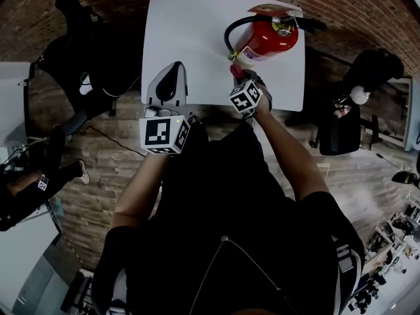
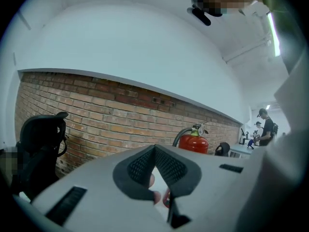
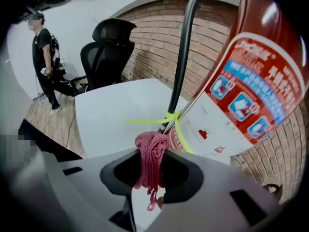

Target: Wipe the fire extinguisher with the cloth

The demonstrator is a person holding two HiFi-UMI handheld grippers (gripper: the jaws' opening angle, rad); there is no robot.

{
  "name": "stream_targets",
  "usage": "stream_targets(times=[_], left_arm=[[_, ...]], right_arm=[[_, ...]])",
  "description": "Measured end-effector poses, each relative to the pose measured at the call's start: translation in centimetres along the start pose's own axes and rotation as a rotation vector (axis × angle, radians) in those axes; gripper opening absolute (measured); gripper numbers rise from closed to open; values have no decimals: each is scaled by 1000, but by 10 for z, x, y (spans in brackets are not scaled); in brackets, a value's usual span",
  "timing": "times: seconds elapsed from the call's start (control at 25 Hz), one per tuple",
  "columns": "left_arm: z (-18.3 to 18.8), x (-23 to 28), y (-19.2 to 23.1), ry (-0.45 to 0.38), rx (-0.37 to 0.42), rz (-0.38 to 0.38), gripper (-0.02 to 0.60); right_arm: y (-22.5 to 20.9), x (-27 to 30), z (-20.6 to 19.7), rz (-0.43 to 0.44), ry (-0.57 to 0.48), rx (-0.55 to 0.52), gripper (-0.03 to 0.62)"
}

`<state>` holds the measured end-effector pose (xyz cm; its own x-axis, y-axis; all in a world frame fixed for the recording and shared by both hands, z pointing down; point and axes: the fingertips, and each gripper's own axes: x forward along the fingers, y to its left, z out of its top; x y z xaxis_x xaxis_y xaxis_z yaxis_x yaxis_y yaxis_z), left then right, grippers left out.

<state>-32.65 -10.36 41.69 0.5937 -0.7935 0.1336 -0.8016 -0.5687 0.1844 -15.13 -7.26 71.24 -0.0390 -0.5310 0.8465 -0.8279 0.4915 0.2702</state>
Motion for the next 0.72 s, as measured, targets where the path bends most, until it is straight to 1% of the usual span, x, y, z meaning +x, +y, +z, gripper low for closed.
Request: stream_targets(times=[0.12, 0.28, 0.56, 0.72], left_arm=[[-8, -3, 13, 24, 1, -12, 9], [-19, -9, 29, 60, -4, -6, 9], [-25, -19, 41, 85, 6, -9, 9], [-26, -26, 52, 88, 4, 2, 9]], right_arm=[[-2, 28, -10, -23, 44, 22, 115], [-1, 54, -17, -26, 80, 44, 115], [3, 86, -27, -41, 144, -10, 115], [5, 95, -27, -51, 161, -34, 115]])
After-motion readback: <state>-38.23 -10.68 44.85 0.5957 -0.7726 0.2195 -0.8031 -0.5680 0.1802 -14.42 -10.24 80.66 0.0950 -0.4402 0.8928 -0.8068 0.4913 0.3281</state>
